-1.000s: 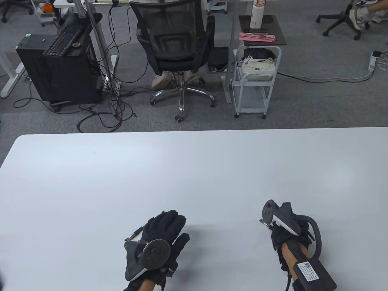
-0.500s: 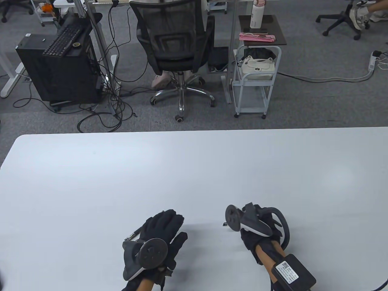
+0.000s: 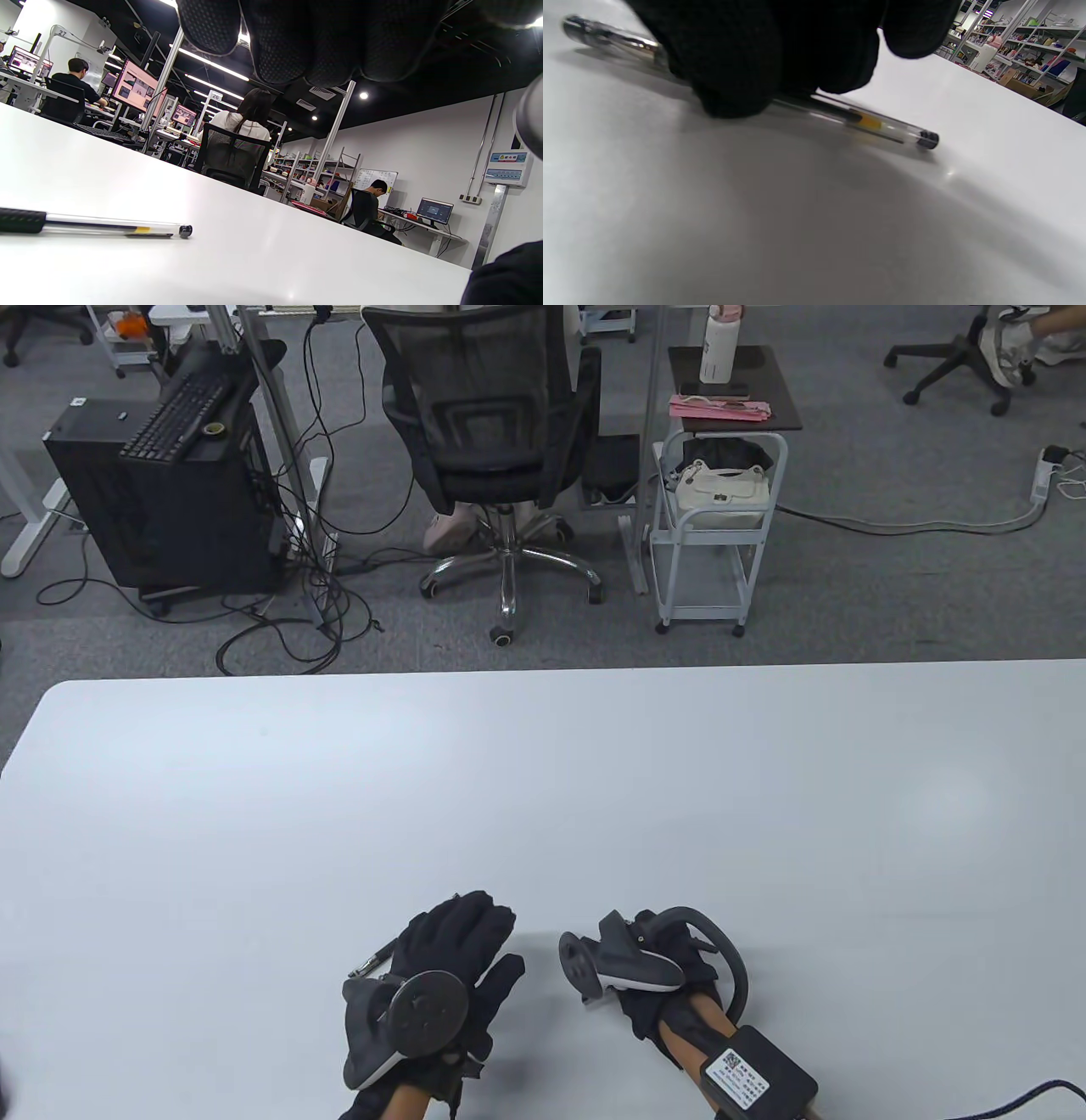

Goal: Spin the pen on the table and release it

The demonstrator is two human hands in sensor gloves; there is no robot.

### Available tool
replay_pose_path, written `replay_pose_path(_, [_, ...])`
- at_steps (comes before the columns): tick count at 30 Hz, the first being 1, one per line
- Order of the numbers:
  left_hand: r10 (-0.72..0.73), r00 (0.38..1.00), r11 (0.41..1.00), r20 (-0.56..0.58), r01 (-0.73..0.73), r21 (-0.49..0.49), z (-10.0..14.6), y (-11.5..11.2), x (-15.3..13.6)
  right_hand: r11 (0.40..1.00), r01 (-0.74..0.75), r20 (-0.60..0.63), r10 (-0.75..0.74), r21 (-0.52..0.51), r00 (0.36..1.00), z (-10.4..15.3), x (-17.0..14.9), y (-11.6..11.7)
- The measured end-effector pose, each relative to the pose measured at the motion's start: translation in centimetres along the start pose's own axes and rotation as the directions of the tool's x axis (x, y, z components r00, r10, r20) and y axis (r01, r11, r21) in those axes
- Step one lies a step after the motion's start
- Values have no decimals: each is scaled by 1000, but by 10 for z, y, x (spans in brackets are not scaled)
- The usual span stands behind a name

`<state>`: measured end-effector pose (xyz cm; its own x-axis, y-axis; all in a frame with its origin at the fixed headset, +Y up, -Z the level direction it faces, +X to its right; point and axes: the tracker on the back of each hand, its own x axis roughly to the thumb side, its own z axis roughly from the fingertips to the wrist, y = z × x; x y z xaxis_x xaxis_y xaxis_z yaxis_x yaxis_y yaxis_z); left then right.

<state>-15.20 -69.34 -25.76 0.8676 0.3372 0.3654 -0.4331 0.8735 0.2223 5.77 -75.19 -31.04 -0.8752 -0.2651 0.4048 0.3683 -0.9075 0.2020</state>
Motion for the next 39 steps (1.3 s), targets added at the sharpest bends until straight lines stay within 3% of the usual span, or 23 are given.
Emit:
replay_pose_path(7, [2,1000,1000,7,-2,-4,0,-1,0,999,-14,-46,12,-35,999,5,-6,1])
replay_pose_path(10, [4,1000,1000,8,-4,-1,1,0,0,997,46,-86,-52,-67,995,8,-18,-2])
replay_pose_path(17, [4,1000,1000,5,-4,-1,1,0,-1,997,78,-158,-81,-27,984,10,-35,1])
replay_pose_path(22, [1,1000,1000,6,-1,-5,1,-1,-1,993,118,-139,-120,-23,983,5,-31,8])
replay_pose_path(25, [0,1000,1000,2,0,-7,1,-1,-2,998,64,-204,-66,-19,977,4,-32,8])
replay_pose_path(27, [0,1000,1000,-2,0,-6,1,0,-2,997,53,-253,-66,-59,965,9,-40,0])
replay_pose_path(30, [6,1000,1000,-6,-6,-5,1,0,-3,976,181,-227,-204,-117,952,18,-53,-9])
replay_pose_path(35, [6,1000,1000,-5,-6,-5,1,0,-3,965,217,-219,-246,-151,944,38,-65,-20])
replay_pose_path(39, [6,1000,1000,-7,-6,-11,1,-1,-3,921,318,-162,-357,-223,920,58,-67,-28])
